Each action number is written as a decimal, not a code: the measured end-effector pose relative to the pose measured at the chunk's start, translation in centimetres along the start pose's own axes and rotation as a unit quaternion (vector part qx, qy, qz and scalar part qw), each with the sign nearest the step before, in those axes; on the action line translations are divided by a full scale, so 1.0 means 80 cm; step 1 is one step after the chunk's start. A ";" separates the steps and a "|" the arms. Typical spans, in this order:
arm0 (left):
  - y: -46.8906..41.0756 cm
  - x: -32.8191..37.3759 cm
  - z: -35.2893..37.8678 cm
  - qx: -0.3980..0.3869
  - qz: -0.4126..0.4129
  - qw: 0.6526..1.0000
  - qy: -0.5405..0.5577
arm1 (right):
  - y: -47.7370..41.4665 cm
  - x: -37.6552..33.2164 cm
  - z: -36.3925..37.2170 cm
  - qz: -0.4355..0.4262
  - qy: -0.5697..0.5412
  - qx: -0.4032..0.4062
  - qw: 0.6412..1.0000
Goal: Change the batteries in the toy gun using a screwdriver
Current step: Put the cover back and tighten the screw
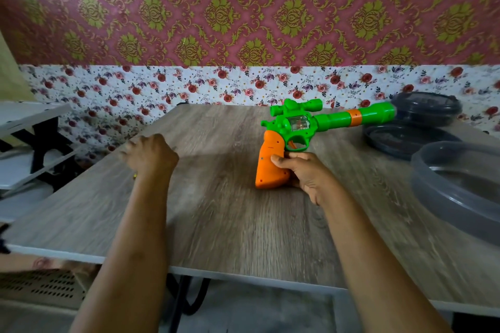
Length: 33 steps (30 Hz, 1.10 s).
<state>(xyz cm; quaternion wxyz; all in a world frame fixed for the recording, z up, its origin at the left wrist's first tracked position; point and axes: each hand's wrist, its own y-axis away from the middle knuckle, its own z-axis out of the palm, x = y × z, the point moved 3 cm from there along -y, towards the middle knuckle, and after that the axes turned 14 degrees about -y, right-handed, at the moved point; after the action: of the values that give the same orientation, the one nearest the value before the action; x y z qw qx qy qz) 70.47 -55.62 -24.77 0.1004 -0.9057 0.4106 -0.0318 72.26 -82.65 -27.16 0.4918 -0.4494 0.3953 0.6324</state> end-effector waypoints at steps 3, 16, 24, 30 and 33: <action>-0.005 -0.011 0.010 -0.067 -0.040 0.997 0.005 | 0.001 0.000 0.001 0.008 -0.005 -0.001 1.000; 0.011 0.024 -0.017 0.049 0.067 0.959 0.271 | 0.000 0.000 0.000 -0.003 -0.009 0.023 1.000; 0.047 0.057 -0.051 0.151 0.192 0.868 0.432 | -0.001 -0.002 0.001 -0.038 -0.007 0.065 0.997; 0.067 0.058 -0.062 0.153 0.253 0.777 0.556 | 0.003 -0.004 0.007 -0.051 0.033 0.036 0.998; 0.079 0.059 -0.066 0.169 0.272 0.728 0.607 | 0.000 -0.002 0.006 -0.075 0.067 0.047 0.994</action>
<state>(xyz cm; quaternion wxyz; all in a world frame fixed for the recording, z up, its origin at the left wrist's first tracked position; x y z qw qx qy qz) 68.20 -64.05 -21.00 -0.0141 -0.5114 0.6003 -0.6148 72.19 -82.22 -26.89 0.5307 -0.4960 0.4216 0.5428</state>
